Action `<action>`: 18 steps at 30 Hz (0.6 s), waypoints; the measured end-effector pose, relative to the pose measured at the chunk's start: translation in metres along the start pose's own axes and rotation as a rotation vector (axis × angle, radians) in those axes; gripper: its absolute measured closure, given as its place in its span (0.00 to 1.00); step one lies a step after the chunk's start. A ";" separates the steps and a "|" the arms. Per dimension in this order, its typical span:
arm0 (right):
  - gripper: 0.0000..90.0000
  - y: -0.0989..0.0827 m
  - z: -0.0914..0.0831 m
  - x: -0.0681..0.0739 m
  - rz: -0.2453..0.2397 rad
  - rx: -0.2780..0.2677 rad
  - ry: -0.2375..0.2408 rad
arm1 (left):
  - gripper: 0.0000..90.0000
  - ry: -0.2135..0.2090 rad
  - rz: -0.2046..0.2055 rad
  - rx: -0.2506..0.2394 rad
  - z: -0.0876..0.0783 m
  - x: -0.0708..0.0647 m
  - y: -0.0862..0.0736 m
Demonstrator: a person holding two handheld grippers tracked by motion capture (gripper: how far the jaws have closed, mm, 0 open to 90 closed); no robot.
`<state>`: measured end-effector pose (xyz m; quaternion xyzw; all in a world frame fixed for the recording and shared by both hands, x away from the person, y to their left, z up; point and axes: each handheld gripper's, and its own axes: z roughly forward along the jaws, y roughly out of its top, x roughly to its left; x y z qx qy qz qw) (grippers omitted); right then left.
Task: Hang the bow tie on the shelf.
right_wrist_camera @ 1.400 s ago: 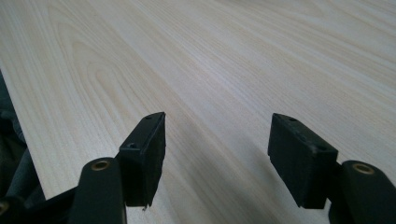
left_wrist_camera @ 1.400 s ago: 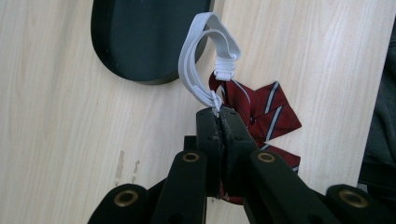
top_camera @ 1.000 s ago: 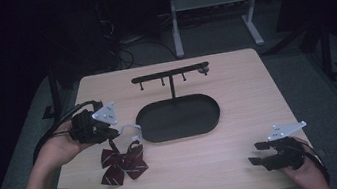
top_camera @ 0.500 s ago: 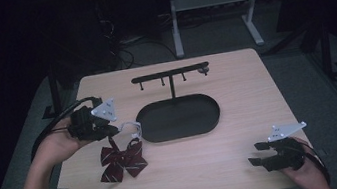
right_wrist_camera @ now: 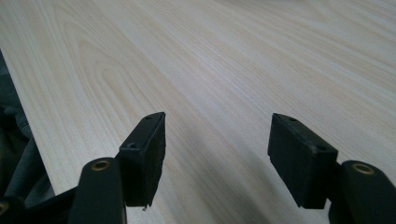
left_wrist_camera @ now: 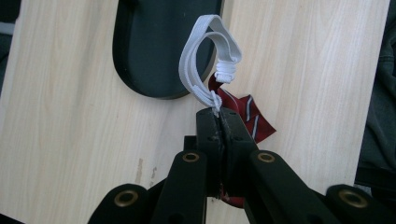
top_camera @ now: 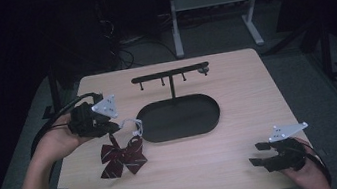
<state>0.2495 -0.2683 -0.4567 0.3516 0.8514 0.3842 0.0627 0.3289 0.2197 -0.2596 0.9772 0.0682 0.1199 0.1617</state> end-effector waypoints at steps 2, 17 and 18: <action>0.40 0.000 0.000 0.000 0.000 0.001 0.000 | 0.98 0.001 0.004 -0.002 -0.002 0.002 0.003; 0.40 0.000 0.000 0.000 -0.004 0.000 0.003 | 0.98 0.012 0.000 -0.009 -0.010 0.012 0.013; 0.40 0.000 0.000 0.000 -0.004 0.000 0.003 | 0.98 0.012 0.000 -0.009 -0.010 0.012 0.013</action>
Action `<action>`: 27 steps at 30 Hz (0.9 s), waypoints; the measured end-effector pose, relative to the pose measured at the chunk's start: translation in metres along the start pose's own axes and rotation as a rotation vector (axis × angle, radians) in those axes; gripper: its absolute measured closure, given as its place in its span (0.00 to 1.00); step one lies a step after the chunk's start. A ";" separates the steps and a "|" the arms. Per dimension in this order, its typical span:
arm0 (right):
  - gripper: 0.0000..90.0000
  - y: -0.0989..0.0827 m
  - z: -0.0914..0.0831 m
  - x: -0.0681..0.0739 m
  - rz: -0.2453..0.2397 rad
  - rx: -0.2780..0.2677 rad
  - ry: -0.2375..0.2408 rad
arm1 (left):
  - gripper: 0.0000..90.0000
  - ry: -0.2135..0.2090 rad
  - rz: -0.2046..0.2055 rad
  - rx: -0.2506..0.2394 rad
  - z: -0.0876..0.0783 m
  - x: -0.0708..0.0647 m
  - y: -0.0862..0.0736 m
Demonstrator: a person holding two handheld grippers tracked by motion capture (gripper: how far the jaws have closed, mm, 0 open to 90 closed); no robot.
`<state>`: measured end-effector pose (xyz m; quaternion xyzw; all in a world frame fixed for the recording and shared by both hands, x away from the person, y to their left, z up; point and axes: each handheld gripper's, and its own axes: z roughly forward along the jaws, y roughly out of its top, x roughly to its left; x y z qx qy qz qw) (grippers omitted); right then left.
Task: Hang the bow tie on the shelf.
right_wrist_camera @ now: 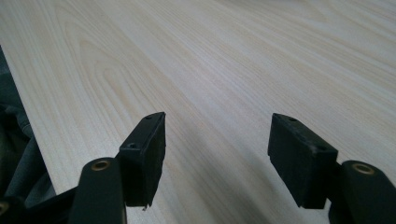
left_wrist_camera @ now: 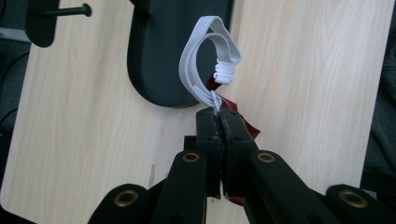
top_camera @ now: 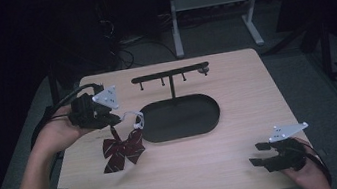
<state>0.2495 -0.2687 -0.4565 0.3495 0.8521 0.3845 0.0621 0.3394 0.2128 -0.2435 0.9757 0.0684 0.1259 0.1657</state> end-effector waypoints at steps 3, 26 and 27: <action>0.40 0.000 0.000 0.000 -0.002 0.000 0.001 | 0.98 0.006 0.000 0.001 -0.002 0.005 0.003; 0.40 -0.001 0.000 -0.003 0.010 0.002 0.007 | 0.98 -0.003 -0.018 0.013 0.002 0.035 0.024; 0.40 -0.001 0.000 -0.003 0.008 0.001 0.006 | 0.98 -0.003 -0.018 0.013 0.002 0.035 0.024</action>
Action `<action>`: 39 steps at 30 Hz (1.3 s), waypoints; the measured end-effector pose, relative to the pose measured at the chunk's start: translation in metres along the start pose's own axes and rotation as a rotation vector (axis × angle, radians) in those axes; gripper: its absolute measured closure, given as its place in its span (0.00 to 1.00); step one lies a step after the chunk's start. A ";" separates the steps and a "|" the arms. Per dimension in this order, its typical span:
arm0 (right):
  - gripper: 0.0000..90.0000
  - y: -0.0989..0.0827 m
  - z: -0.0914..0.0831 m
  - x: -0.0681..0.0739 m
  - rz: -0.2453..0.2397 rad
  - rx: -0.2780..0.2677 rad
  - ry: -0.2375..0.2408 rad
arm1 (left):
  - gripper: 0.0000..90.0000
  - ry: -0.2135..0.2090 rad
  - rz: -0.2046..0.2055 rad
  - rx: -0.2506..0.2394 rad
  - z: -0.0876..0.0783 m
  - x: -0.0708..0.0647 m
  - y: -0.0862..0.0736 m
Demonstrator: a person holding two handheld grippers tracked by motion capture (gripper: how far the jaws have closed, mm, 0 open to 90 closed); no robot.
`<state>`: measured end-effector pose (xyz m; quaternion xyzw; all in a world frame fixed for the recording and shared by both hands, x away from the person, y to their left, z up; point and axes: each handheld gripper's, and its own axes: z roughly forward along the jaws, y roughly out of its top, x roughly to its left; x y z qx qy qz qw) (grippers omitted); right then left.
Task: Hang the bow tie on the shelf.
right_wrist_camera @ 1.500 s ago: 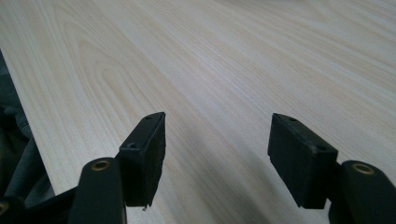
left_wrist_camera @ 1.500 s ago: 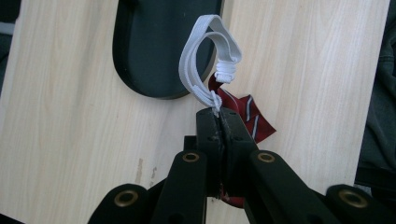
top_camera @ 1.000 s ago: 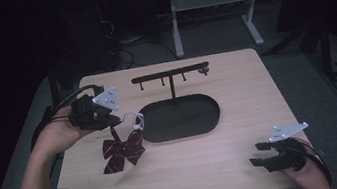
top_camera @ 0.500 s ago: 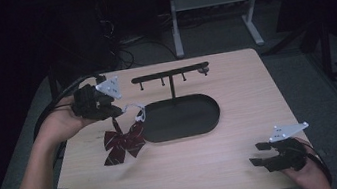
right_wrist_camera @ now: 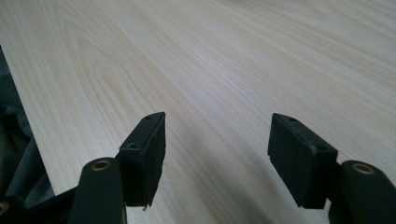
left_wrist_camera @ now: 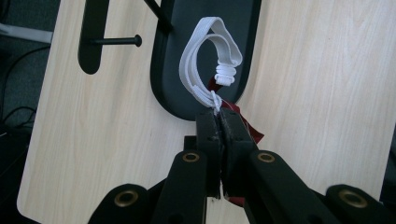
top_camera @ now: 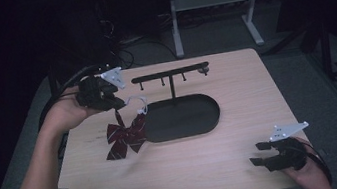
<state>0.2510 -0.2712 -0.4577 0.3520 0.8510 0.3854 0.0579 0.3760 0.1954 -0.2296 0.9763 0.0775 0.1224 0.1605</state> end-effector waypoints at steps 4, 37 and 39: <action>0.41 0.000 0.000 -0.001 -0.004 -0.005 0.001 | 0.98 -0.004 -0.006 -0.001 0.002 0.006 0.003; 0.40 -0.001 0.003 -0.004 0.009 0.000 0.012 | 0.98 0.001 -0.061 0.021 0.018 0.051 0.019; 0.40 0.000 0.003 -0.003 0.014 0.003 0.011 | 0.98 0.000 -0.070 0.021 0.021 0.053 0.020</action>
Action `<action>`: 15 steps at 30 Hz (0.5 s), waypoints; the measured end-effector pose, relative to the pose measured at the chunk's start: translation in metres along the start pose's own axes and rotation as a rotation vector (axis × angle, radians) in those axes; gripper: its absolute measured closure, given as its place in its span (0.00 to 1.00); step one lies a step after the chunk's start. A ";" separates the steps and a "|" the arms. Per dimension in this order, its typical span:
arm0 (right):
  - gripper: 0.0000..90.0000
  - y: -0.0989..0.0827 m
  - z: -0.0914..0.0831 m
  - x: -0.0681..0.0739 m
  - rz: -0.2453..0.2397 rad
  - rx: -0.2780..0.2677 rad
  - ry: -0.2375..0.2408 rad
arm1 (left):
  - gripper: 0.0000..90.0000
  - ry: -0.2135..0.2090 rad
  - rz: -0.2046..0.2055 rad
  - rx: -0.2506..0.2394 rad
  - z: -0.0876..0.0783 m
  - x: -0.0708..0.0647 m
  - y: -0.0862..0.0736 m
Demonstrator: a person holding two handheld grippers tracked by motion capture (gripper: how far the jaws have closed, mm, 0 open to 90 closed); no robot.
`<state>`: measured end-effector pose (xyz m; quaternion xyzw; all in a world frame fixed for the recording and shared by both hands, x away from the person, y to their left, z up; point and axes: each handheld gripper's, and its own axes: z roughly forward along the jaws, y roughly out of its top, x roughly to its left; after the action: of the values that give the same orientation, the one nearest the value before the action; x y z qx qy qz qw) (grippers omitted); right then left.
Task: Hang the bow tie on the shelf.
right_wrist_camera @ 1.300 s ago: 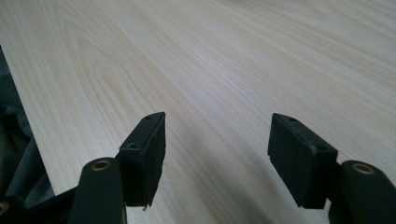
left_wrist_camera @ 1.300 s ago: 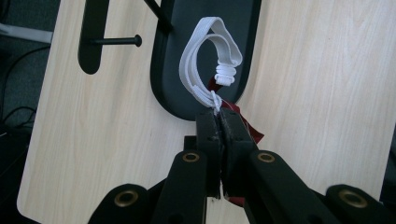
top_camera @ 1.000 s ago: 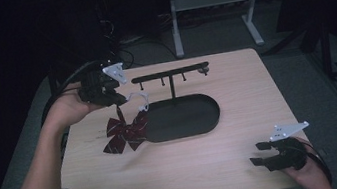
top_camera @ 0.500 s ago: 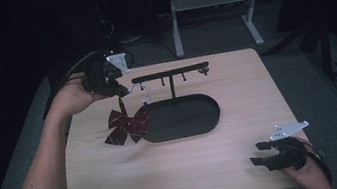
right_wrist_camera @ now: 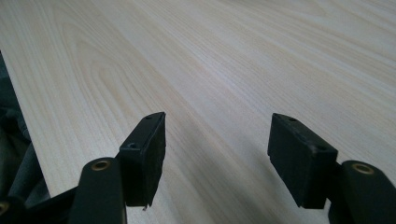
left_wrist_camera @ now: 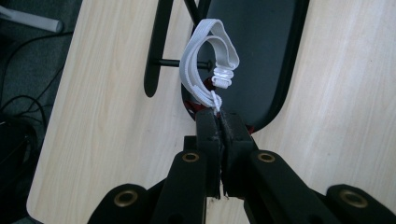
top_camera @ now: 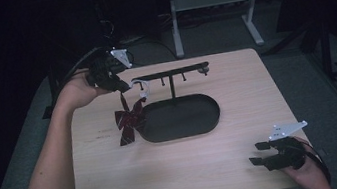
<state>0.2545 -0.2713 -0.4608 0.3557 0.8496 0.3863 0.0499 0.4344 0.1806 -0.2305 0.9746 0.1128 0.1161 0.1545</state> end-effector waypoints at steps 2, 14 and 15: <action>0.41 0.000 0.000 0.000 -0.005 -0.002 0.000 | 0.98 0.007 -0.002 0.006 0.001 0.001 0.000; 0.40 0.000 -0.001 -0.001 0.001 -0.006 0.000 | 0.97 0.009 -0.037 0.044 0.020 0.010 -0.001; 0.41 -0.001 -0.002 -0.001 -0.001 -0.007 -0.002 | 0.97 0.015 -0.044 0.061 0.022 0.010 -0.002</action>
<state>0.2545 -0.2733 -0.4603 0.3553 0.8484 0.3888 0.0522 0.4494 0.1790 -0.2495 0.9752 0.1389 0.1167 0.1266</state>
